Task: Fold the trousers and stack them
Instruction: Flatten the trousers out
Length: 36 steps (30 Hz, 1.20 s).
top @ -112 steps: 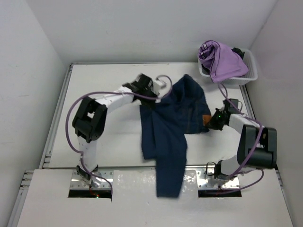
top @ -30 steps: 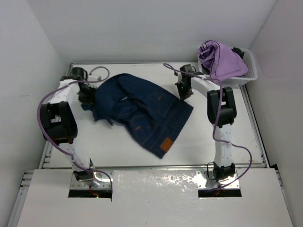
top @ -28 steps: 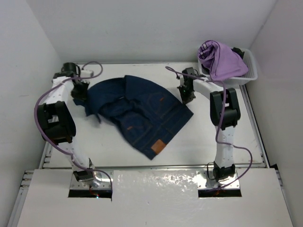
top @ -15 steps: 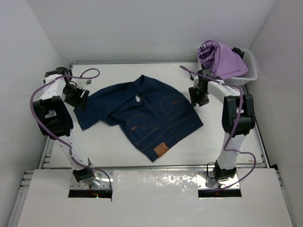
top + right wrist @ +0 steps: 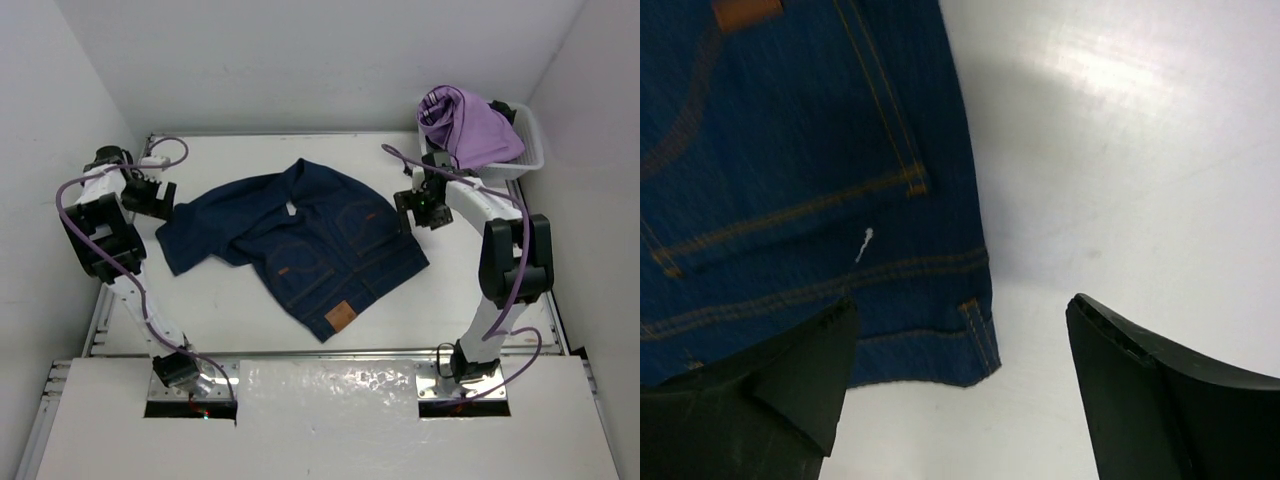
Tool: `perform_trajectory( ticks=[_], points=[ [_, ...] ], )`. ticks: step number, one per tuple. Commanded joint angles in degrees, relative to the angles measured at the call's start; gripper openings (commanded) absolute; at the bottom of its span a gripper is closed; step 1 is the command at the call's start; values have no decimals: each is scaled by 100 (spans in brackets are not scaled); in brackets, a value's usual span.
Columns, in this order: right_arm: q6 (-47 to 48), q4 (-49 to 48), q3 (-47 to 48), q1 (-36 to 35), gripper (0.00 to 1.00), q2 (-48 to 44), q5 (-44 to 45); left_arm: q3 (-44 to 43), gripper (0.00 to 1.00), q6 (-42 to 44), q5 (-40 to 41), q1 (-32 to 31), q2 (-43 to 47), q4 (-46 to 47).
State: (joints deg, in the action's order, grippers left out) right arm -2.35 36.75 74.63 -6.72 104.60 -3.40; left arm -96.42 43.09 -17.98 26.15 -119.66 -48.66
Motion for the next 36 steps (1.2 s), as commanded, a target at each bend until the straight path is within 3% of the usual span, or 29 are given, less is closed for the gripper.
perform_trajectory(
  ticks=[1, 2, 3, 8, 12, 15, 16, 17, 19, 20, 22, 23, 26, 29, 36],
  points=[
    [156, 86, -281, 4, 82, -317, -2, -123, 88, 6, -540, -31, -330, 287],
    [165, 78, -317, -5, 83, -300, -64, -53, 88, 206, -549, -22, -383, 270],
    [182, 69, -352, 4, 84, -273, -143, 157, 98, 313, -540, -31, -392, 296],
    [191, -2, -633, 4, 87, 60, -301, 957, 98, 490, 127, -57, -374, 1128],
    [165, -71, -660, -13, 83, 359, -485, 1257, 97, 376, 347, -242, -436, 1482],
    [-107, -186, -660, -57, 71, 509, -863, 1328, 80, 393, 138, -251, -497, 1369],
    [-134, -229, -686, -118, 57, 509, -899, 1345, 74, 541, 67, -242, -497, 1160],
    [-212, -343, -739, -154, 50, 492, -925, 1406, 57, 603, 14, -233, -480, 1088],
    [-353, -545, -985, -128, 32, 421, -1074, 1494, 40, 778, -127, -216, -375, 913],
    [-424, -677, -1046, -119, 27, 404, -1153, 1573, 22, 815, -153, -198, -348, 877],
    [-520, -757, -1144, -41, 9, 395, -1207, 1618, 1, 850, -136, -181, -313, 798],
    [-669, -853, -1152, 12, 0, 395, -1285, 1644, 0, 833, -118, -137, -295, 797],
    [-959, -1012, -1013, 460, 0, 351, -1601, 1365, 0, 561, -66, -23, -181, 928],
    [-882, -733, -66, 874, 0, 412, -1367, 454, 0, 122, 75, -5, -32, 1086],
    [-284, 674, 4723, 909, 0, 1387, -471, -2703, 0, -1003, 242, -57, -128, 1552]
  ],
)
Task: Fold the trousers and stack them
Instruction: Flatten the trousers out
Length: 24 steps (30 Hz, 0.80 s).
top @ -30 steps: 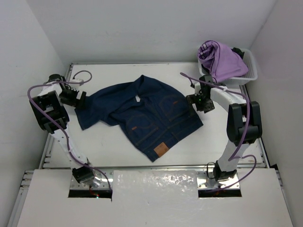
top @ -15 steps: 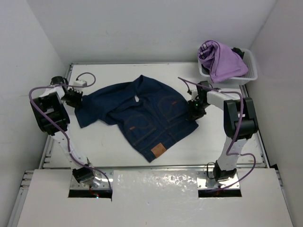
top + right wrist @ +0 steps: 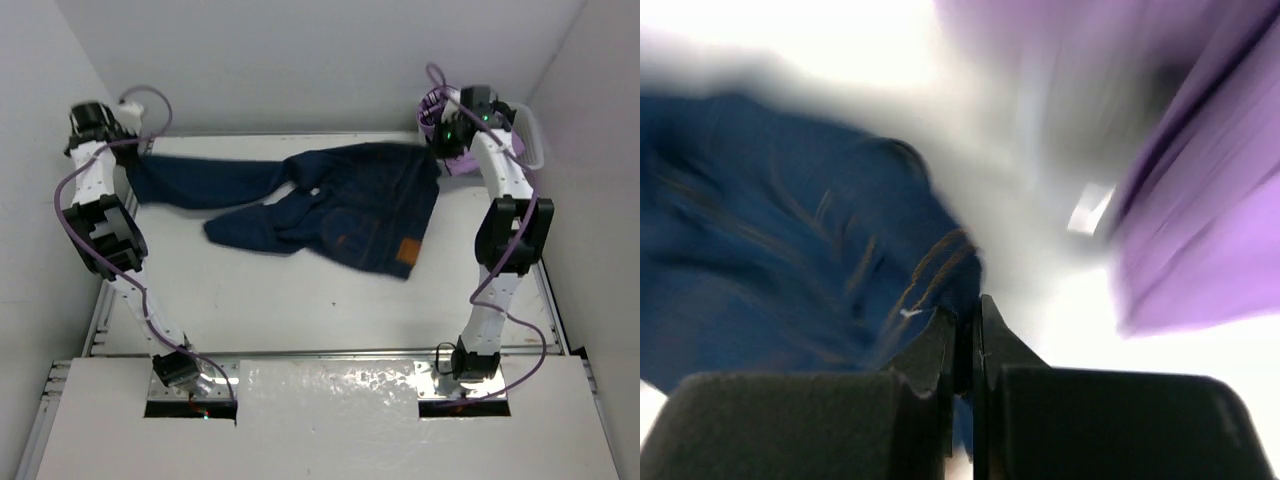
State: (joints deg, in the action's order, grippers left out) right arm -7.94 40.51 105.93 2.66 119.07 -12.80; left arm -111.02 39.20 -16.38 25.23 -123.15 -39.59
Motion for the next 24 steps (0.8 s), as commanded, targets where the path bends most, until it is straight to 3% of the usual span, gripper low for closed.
perform_trajectory(
  ticks=[1, 4, 9, 10, 13, 14, 15, 16, 18, 20, 24],
  points=[
    [346, 386, 1945, -28, 0, -33, 636, -1742, 0, -659, 91, 17, 248, 768],
    [547, -128, 2380, -28, 0, -400, 1243, -1993, 0, -852, 205, 8, 616, 1628],
    [1303, -1220, 1029, -19, 0, -2043, 2175, -1950, 0, -459, 214, 8, 1249, 1991],
    [1513, -1543, 696, -19, 0, -2280, 2281, -1462, 0, -318, 232, 8, 1389, 2025],
    [1743, -2429, -1210, -28, 0, -3396, 1828, 383, 0, 411, 258, 25, 2214, 2507],
    [1718, -2704, -2390, -28, 0, -3703, 1712, 919, 0, 613, 276, 34, 2695, 2875],
    [1683, -2941, -2993, -37, 0, -4324, 1615, 1873, 0, 998, 285, 43, 2935, 2983],
    [1586, -3309, -4087, -37, 0, -4644, 1605, 2274, 0, 1193, 250, 52, 3137, 3027],
    [1298, -3506, -5086, -46, 0, -5563, 1989, 3108, 0, 1642, 188, 165, 3648, 2757],
    [998, -3445, -6322, -37, 0, -6156, 2716, 3297, 0, 1958, -92, 367, 3807, 1839],
    [-12, -3094, -7936, -28, 0, -7606, 3581, 3920, 0, 2679, -287, 1026, 3948, 885]
  ],
)
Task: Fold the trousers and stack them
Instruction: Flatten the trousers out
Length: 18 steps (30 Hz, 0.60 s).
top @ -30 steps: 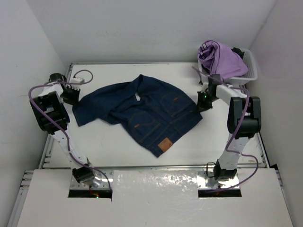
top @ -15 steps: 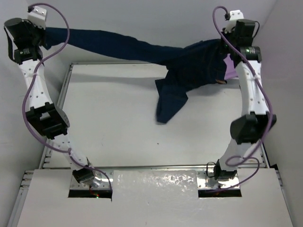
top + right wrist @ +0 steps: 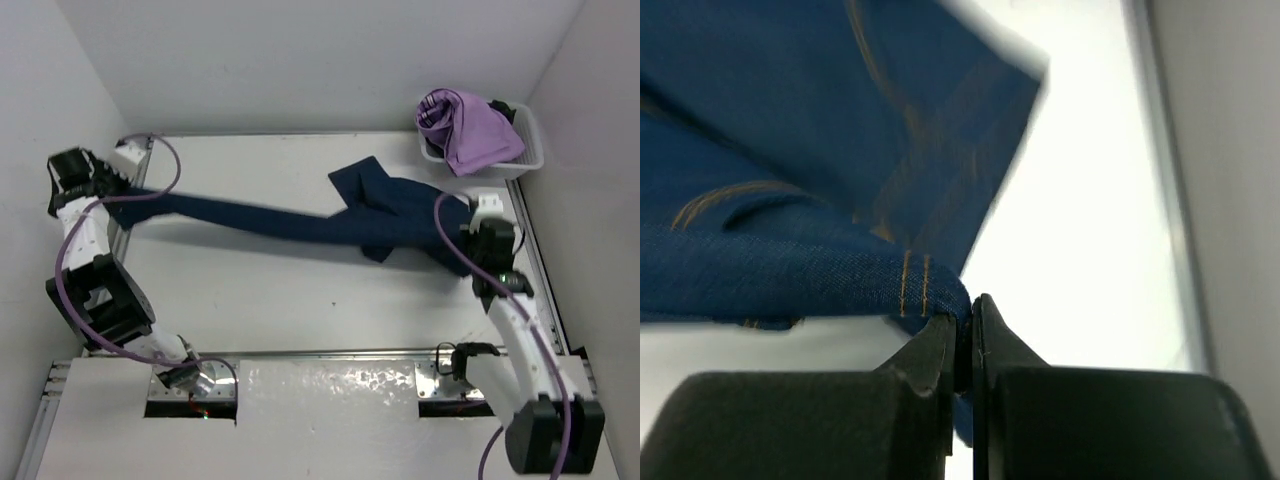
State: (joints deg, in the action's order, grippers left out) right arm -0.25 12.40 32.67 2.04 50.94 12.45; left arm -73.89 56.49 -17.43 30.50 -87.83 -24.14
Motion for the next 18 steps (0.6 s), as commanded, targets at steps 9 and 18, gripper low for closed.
perform_trajectory(
  ticks=[9, 18],
  points=[
    [-2508, 527, -1931, 42, 0, -2431, 1885, 1227, 0, 1832, -612, 597, 680, -1288],
    [-2425, 1287, -1280, 42, 0, -1796, 1989, 919, 0, 2445, -692, 597, 688, -1013]
  ],
)
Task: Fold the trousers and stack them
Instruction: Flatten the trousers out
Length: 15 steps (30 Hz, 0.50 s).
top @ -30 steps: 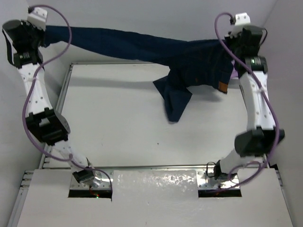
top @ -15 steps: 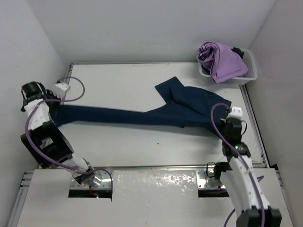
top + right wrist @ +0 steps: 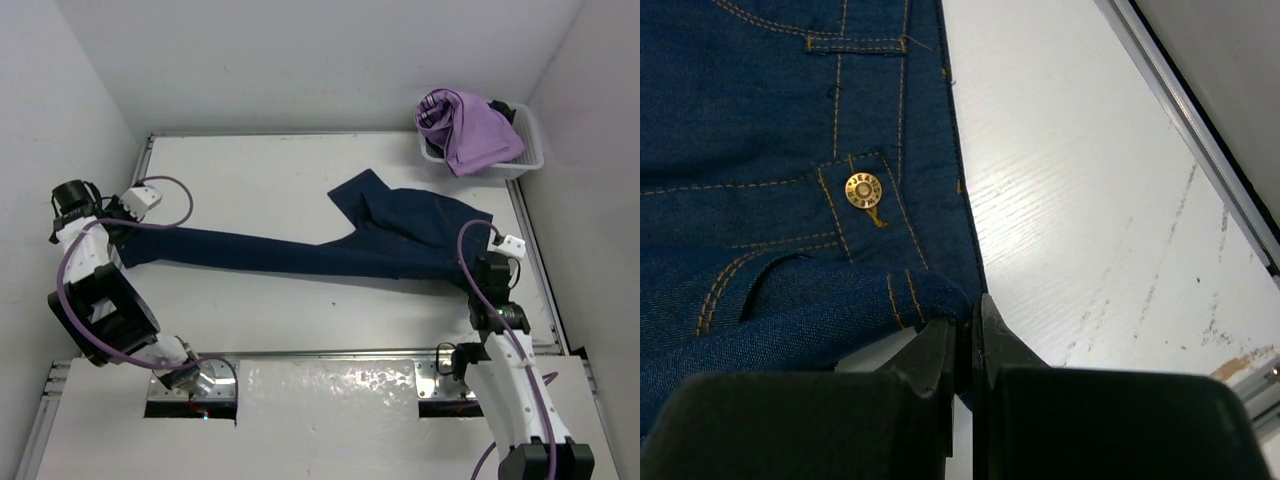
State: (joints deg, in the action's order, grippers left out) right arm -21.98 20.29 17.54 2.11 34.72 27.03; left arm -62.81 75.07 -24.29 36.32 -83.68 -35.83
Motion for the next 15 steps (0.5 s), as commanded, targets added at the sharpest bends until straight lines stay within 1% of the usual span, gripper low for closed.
perform_trajectory(
  ticks=[1, 3, 4, 5, 6, 7, 8, 9, 10, 11, 12, 14, 15],
  points=[
    [-385, 676, 154, 35, 0, -298, 671, -32, 0, 840, 221, 25, 317, -71],
    [-921, 1237, 22, 35, 0, -711, 874, 127, 0, 1079, 407, 95, 370, -361],
    [-1070, 1397, -13, 35, 4, -851, 1040, 267, 1, 1419, 434, 147, 431, -798],
    [-1228, 1538, -40, 35, 14, -983, 1102, 347, 4, 1606, 478, 209, 466, -1028],
    [-1482, 1730, -92, 26, 32, -1220, 1155, 426, 9, 1799, 644, 227, 493, -1248],
    [-1624, 1828, -93, 26, 46, -1318, 1251, 558, 20, 2105, 767, 236, 536, -1616],
    [-1756, 1933, -75, 35, 56, -1406, 1513, 611, 24, 2213, 907, 236, 572, -1768],
    [-1949, 2108, 20, 35, 61, -1485, 1716, 646, 27, 2275, 1179, 253, 607, -1873],
    [-2064, 2215, 100, 35, 65, -1573, 1971, 638, 32, 2345, 1312, 253, 694, -2066],
    [-2126, 2285, 187, 35, 71, -1600, 2243, 612, 34, 2346, 1426, 262, 730, -2164],
    [-2031, 2199, 345, 26, 74, -1635, 2655, 568, 37, 2372, 1619, 279, 774, -2286],
    [-1602, 1831, 504, 35, 79, -1670, 2982, 427, 45, 2530, 1900, 297, 888, -2804],
    [-1425, 1664, 644, 35, 83, -1679, 3271, 418, 51, 2574, 2267, 297, 932, -2945]
  ],
)
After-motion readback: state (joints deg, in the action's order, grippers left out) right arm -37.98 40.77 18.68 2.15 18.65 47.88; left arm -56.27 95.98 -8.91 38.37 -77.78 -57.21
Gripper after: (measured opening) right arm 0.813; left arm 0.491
